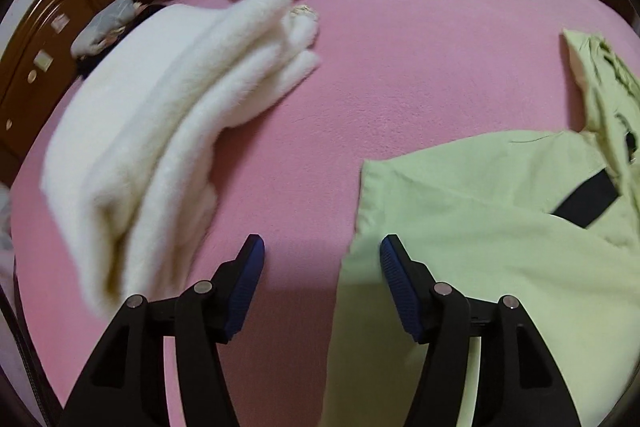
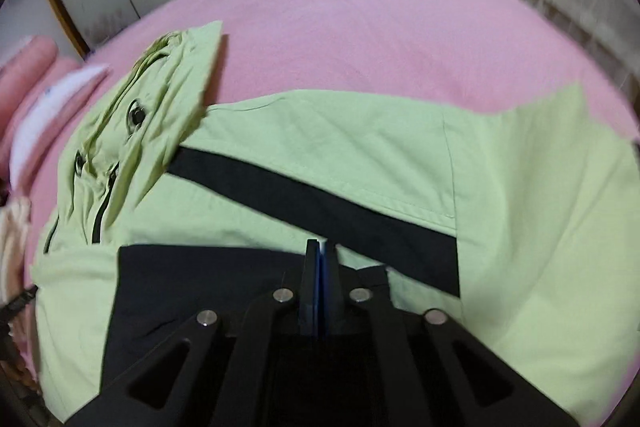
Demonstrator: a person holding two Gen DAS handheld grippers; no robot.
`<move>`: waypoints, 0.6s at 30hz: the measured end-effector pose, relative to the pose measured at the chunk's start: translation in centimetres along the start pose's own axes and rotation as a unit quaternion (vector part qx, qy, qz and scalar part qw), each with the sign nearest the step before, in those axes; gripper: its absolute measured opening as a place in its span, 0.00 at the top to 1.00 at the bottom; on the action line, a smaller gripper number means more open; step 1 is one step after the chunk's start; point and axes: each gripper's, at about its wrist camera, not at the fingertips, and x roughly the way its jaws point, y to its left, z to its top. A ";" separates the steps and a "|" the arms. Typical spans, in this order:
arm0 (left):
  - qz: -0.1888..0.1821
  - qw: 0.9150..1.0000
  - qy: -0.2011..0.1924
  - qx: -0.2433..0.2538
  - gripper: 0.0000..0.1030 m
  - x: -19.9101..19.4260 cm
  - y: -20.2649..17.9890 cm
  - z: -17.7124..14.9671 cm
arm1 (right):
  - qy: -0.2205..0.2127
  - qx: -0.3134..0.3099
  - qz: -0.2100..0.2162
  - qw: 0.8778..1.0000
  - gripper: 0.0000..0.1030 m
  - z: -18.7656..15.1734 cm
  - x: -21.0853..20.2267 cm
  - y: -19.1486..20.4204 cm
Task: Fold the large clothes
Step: 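Open the left tool and withdraw it from the folded side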
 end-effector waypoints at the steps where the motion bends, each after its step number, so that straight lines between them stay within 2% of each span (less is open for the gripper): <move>1: -0.003 1.000 -0.001 -0.004 0.42 -0.9 0.1 -0.1 | -0.001 -0.005 0.004 1.000 0.96 0.0 -0.8 0.6; 4: -0.024 1.000 -0.011 -0.005 0.41 -4.0 0.6 -1.1 | 0.004 -0.023 0.019 1.000 0.94 -0.9 -3.2 2.8; 6: -0.031 0.999 -0.009 -0.001 0.41 -6.0 1.1 -2.3 | 0.014 -0.029 0.019 0.999 0.87 -2.2 -5.1 3.8; 8: -0.037 0.999 0.002 0.006 0.41 -7.8 1.0 -4.0 | 0.034 -0.027 0.018 0.999 0.61 -3.6 -6.3 4.8; 10: -0.045 0.999 0.021 0.018 0.40 -10.5 1.2 -7.3 | 0.060 -0.015 0.025 0.998 0.52 -5.8 -8.1 5.5; 12: -0.053 0.997 0.051 0.030 0.33 -12.0 1.5 -9.5 | 0.082 -0.003 0.030 0.996 0.52 -8.2 -9.9 6.3; 14: -0.082 0.992 0.081 0.045 0.28 -13.5 2.2 -11.4 | 0.107 0.007 0.032 0.994 0.52 -10.4 -11.4 6.7; 16: -0.126 0.982 0.115 0.082 0.18 -15.2 2.2 -13.2 | 0.127 0.022 0.038 0.991 0.51 -12.2 -12.9 7.0; 18: -0.133 0.974 0.138 0.119 0.18 -16.8 2.2 -14.6 | 0.141 0.041 0.036 0.988 0.43 -14.0 -14.8 7.2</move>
